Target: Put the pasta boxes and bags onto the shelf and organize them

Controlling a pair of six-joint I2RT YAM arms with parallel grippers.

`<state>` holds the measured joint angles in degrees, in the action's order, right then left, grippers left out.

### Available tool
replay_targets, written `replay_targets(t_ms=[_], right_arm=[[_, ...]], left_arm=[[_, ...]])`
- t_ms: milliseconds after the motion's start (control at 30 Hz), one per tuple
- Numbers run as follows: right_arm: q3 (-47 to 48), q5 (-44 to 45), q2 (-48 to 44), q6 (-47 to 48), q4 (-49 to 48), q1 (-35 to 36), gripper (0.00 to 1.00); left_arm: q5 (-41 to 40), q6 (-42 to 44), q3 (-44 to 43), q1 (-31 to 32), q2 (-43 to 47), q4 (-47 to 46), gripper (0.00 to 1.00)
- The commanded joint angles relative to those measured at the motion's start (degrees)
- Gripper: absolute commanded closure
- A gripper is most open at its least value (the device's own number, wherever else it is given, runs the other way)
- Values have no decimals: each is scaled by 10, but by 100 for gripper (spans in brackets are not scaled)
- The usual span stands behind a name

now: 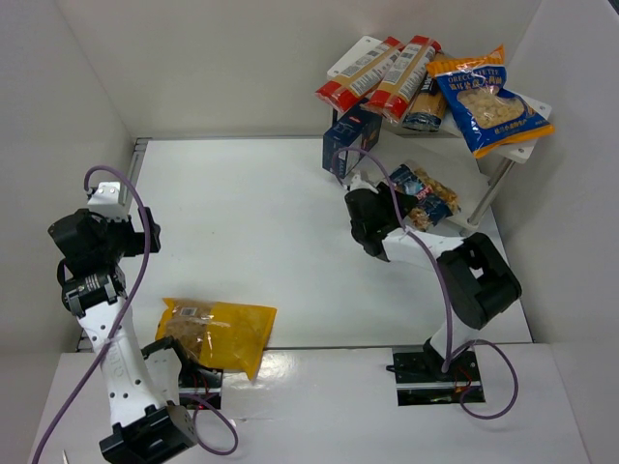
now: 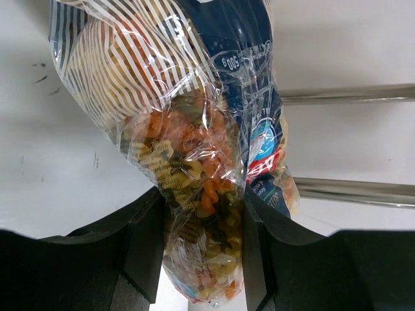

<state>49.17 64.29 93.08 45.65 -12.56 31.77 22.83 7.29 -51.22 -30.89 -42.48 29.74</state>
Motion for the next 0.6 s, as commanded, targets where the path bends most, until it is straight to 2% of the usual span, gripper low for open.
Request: replay_targets(t_ms=[0,333,567], right_arm=[[24,59,9,5,-109,-12,100],[44,47,55,47,-195,-79,100],[116,47,102,53,-195,-122,100]], left_arm=[[14,-1,2,-2,8,-15,0],[14,-1,2,-2,13,-15,0],[14,-1,2,-2,8,-15,0]])
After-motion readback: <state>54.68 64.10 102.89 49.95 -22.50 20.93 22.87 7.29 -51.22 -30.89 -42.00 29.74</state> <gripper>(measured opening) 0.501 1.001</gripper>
